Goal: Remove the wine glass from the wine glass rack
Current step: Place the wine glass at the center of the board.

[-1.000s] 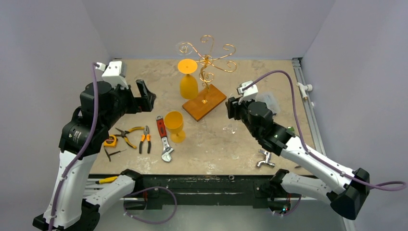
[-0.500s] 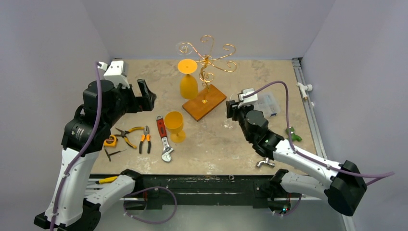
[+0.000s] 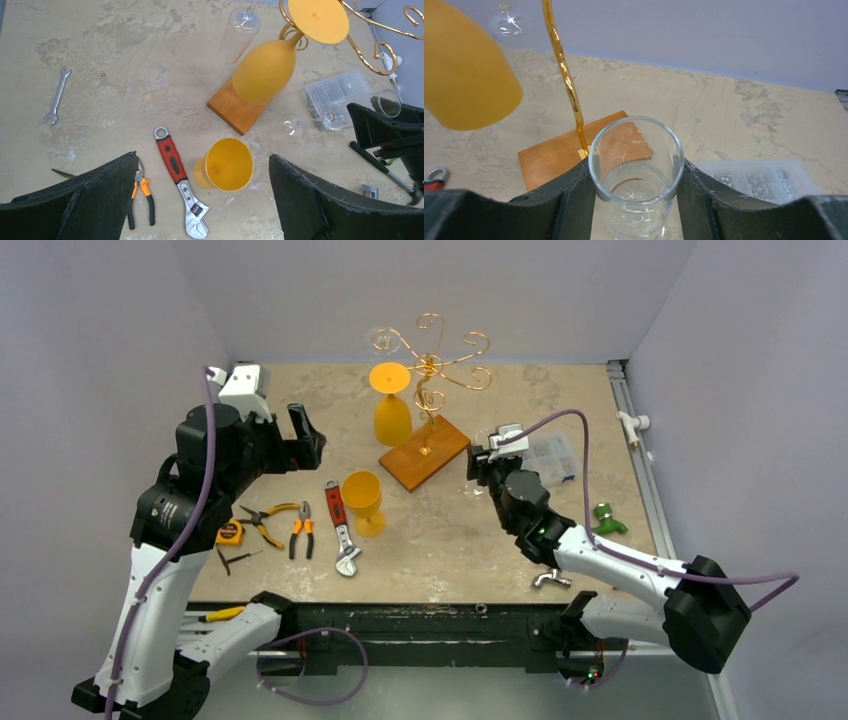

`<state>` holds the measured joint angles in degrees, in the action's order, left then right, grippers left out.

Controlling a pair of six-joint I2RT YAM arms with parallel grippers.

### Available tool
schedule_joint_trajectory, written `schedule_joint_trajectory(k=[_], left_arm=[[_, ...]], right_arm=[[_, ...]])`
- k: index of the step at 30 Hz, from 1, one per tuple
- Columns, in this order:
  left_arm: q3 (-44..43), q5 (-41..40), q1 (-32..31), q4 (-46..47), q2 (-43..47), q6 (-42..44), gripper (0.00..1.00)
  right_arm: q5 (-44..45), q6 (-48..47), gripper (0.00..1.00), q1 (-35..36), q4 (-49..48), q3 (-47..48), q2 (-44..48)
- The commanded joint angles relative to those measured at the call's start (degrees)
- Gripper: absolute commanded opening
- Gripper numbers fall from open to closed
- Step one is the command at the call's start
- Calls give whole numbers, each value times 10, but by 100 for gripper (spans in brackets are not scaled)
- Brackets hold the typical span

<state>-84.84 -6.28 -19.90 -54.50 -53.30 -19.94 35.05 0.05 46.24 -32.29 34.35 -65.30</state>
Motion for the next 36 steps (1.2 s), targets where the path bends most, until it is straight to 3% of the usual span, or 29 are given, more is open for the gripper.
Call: schedule_joint_trajectory(k=[1, 14, 27, 32, 36], left_arm=[[-9, -4, 4, 19, 2, 7, 100], [-16, 1, 4, 22, -8, 3, 100], [-16, -1, 5, 20, -1, 4, 100], [-13, -1, 5, 19, 3, 5, 100], [-11, -2, 5, 19, 7, 5, 100]], right_arm=[[10, -15, 0, 3, -78, 3, -2], [-2, -5, 0, 3, -55, 3, -11], [-16, 23, 31, 4, -10, 11, -10], [-22, 31, 50, 3, 14, 20, -10], [-23, 40, 59, 3, 36, 29, -10]])
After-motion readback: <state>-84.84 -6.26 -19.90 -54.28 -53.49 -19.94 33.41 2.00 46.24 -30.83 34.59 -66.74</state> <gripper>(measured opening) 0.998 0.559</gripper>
